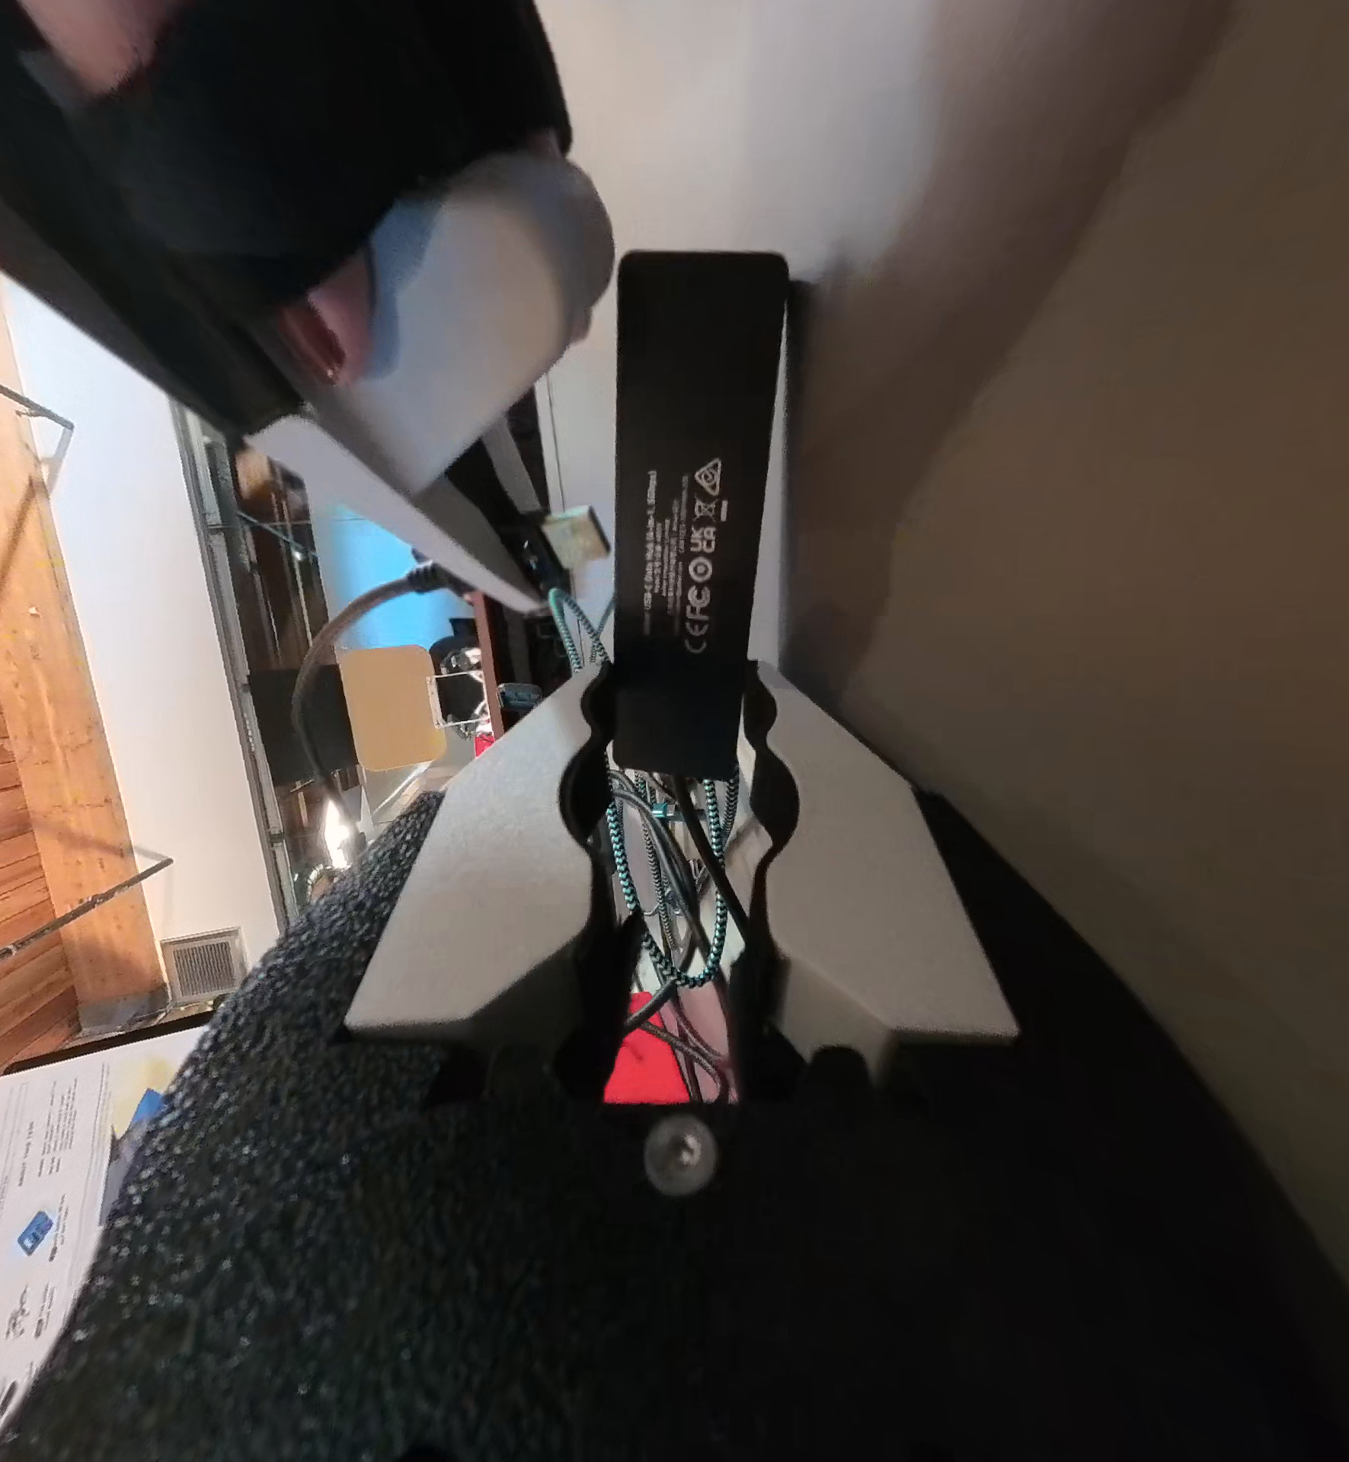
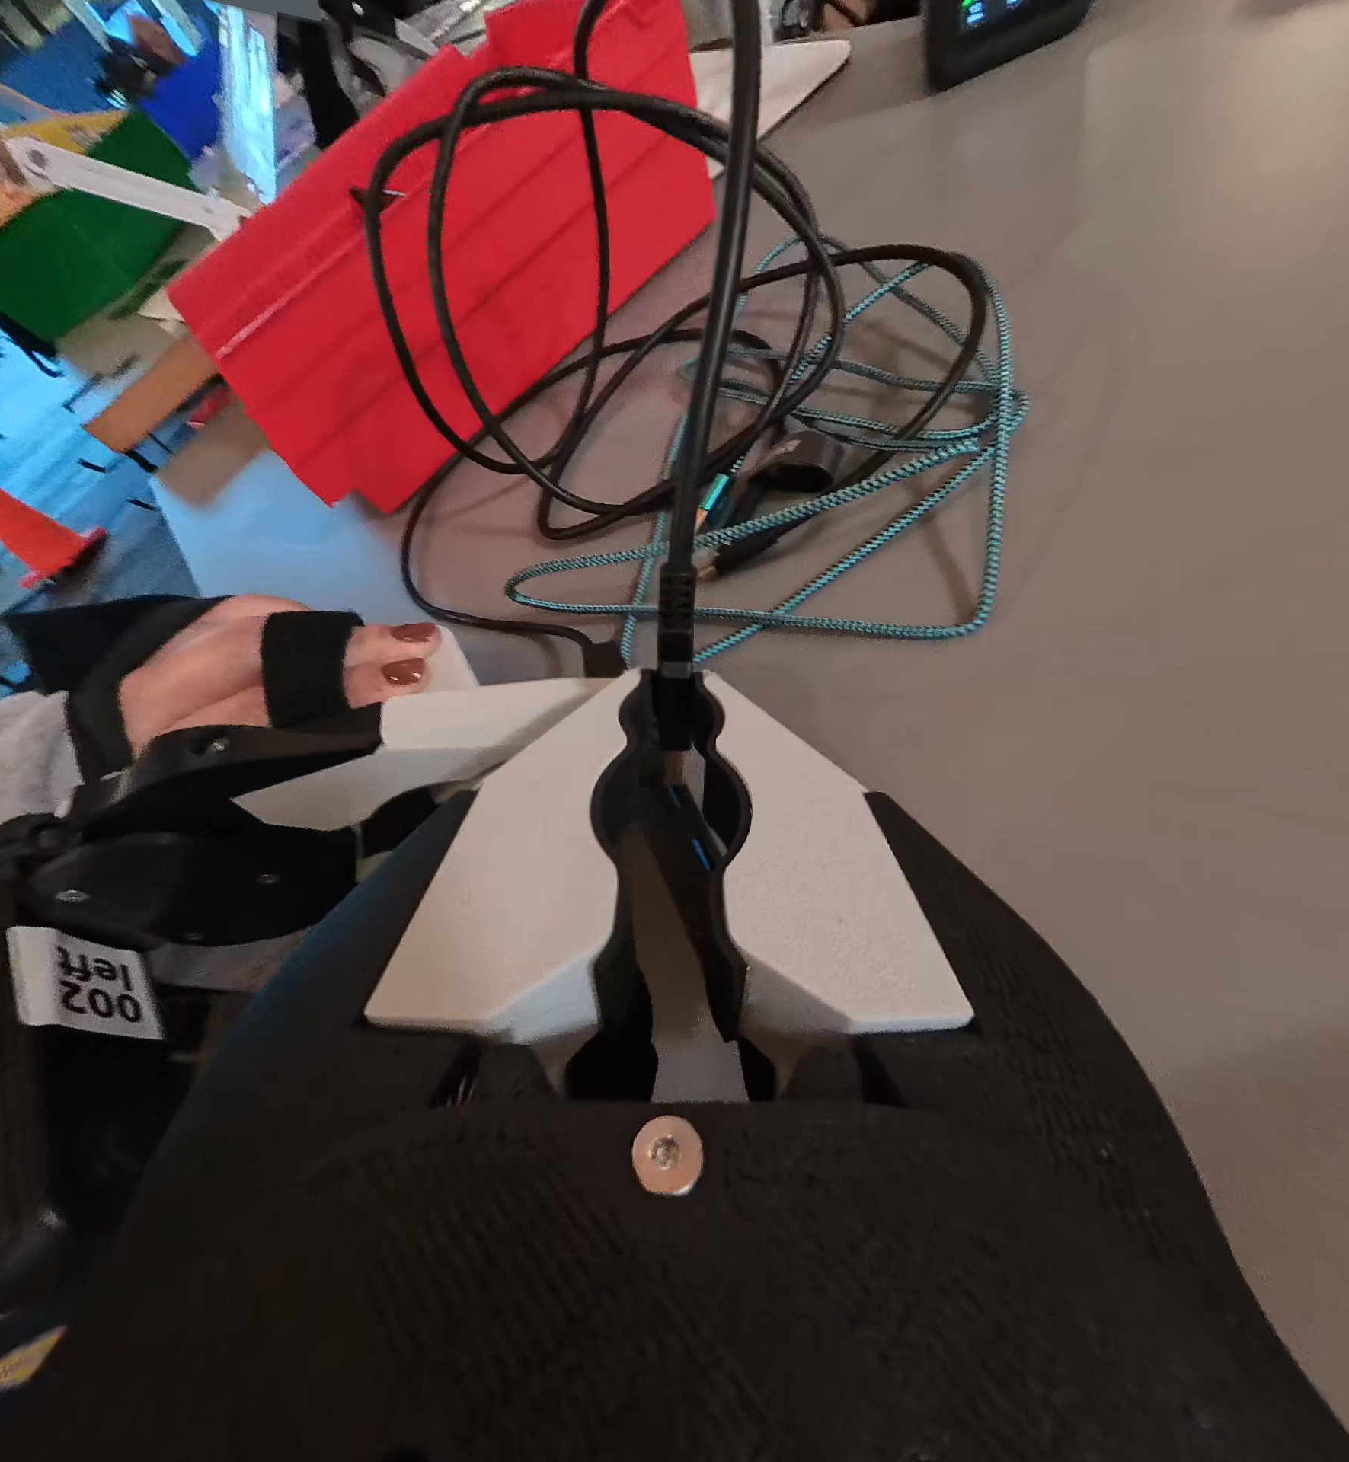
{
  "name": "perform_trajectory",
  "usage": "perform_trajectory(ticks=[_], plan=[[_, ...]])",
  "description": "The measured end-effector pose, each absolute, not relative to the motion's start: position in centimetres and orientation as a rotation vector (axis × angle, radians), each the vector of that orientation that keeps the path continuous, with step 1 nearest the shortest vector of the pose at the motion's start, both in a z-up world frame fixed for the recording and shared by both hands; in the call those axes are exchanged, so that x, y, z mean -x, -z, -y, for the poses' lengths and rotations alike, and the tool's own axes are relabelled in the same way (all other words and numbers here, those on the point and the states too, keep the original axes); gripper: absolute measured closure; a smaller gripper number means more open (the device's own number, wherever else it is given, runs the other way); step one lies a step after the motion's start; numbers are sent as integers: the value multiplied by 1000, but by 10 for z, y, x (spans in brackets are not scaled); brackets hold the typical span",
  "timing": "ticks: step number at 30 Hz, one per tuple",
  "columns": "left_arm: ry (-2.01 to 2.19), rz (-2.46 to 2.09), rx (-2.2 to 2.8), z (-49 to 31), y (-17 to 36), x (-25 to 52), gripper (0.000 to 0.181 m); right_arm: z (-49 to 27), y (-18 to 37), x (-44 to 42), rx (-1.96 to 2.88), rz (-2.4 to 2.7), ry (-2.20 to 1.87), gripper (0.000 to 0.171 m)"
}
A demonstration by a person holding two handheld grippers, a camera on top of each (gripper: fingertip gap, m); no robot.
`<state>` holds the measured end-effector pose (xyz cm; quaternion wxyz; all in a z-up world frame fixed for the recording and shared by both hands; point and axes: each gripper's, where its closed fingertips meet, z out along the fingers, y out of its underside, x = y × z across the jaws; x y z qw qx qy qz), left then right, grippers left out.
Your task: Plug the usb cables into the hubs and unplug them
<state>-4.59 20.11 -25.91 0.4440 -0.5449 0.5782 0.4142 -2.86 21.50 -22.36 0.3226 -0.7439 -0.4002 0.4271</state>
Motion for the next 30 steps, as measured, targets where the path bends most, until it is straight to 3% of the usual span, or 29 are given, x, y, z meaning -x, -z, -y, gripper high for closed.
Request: perform_trajectory(ticks=[2, 3, 5, 7, 12, 30], plan=[[-1028, -1433, 1352, -201, 259, 46, 140, -216, 227, 25, 1942, 1082, -1079, 164], [-1029, -1433, 1353, -202, 260, 46, 153, -213, 228, 26, 1943, 1100, -1083, 163], [-1031, -1434, 1352, -202, 260, 45, 28, -212, 227, 28, 1925, 1112, -1086, 163], [-1031, -1434, 1353, -203, 260, 45, 143, -210, 225, 30, 1912, 1124, -1094, 163], [-1030, -1433, 1353, -203, 261, 45, 135, -208, 226, 28, 1876, 1143, -1106, 163], [-1030, -1452, 1334, -205, 263, 41, 135, -200, 229, 19, 1855, 1198, -1255, 163]])
